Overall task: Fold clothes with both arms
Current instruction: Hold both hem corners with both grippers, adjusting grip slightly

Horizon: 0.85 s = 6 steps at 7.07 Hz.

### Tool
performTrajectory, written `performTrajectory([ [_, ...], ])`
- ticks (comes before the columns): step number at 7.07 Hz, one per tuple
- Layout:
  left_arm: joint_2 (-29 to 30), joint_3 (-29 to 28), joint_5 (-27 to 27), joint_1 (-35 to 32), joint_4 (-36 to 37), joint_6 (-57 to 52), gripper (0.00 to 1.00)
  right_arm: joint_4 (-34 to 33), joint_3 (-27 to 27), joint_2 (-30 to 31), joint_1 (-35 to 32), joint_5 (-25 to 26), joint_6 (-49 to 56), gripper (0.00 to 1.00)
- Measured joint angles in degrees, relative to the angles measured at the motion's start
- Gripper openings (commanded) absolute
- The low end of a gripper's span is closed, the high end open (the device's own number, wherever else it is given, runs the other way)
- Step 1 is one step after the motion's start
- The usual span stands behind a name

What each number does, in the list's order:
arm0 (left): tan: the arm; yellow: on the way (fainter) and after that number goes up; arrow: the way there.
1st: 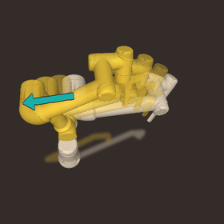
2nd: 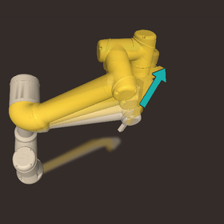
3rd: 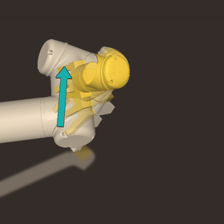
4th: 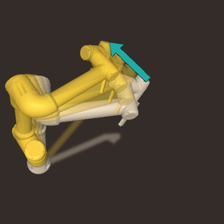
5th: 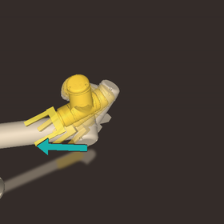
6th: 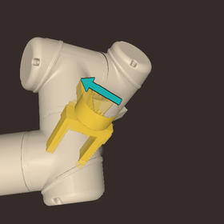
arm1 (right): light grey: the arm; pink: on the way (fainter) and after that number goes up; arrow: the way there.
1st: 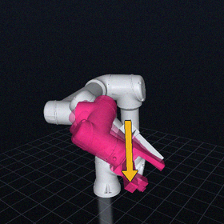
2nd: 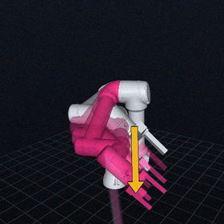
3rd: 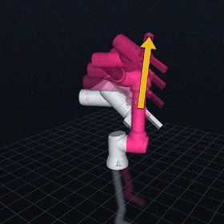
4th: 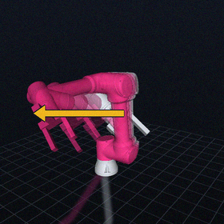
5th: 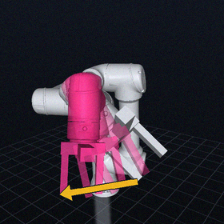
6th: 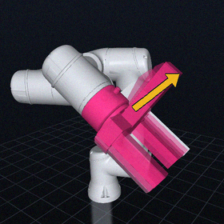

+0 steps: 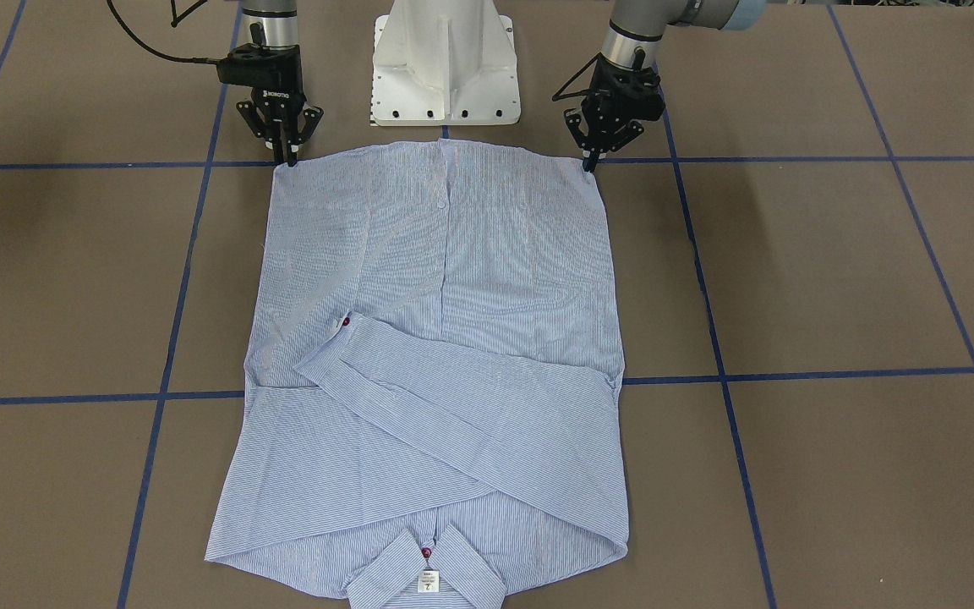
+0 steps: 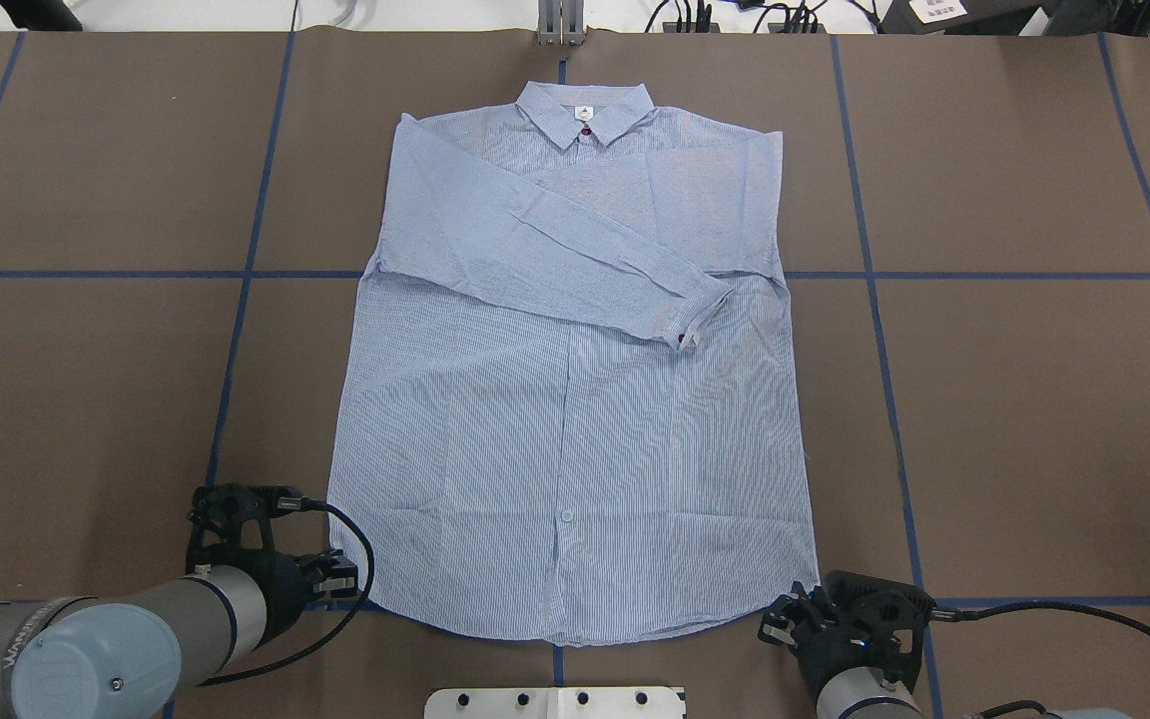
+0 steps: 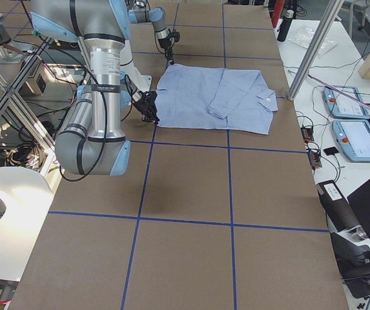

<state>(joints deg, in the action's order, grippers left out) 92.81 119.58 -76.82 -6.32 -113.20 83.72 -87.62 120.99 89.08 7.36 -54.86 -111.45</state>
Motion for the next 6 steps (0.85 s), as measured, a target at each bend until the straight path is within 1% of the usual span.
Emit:
performTrajectory([
  [4,0.0,0.0,-0.1,0.0,0.0,0.0,0.0,-0.2,-0.3,0.4,-0.3,-0.1,1.1,0.29],
  [6,0.1,0.0,-0.1,0.0,0.0,0.0,0.0,-2.2,-0.1,0.1,-0.3,-0.2,1.2,0.28],
])
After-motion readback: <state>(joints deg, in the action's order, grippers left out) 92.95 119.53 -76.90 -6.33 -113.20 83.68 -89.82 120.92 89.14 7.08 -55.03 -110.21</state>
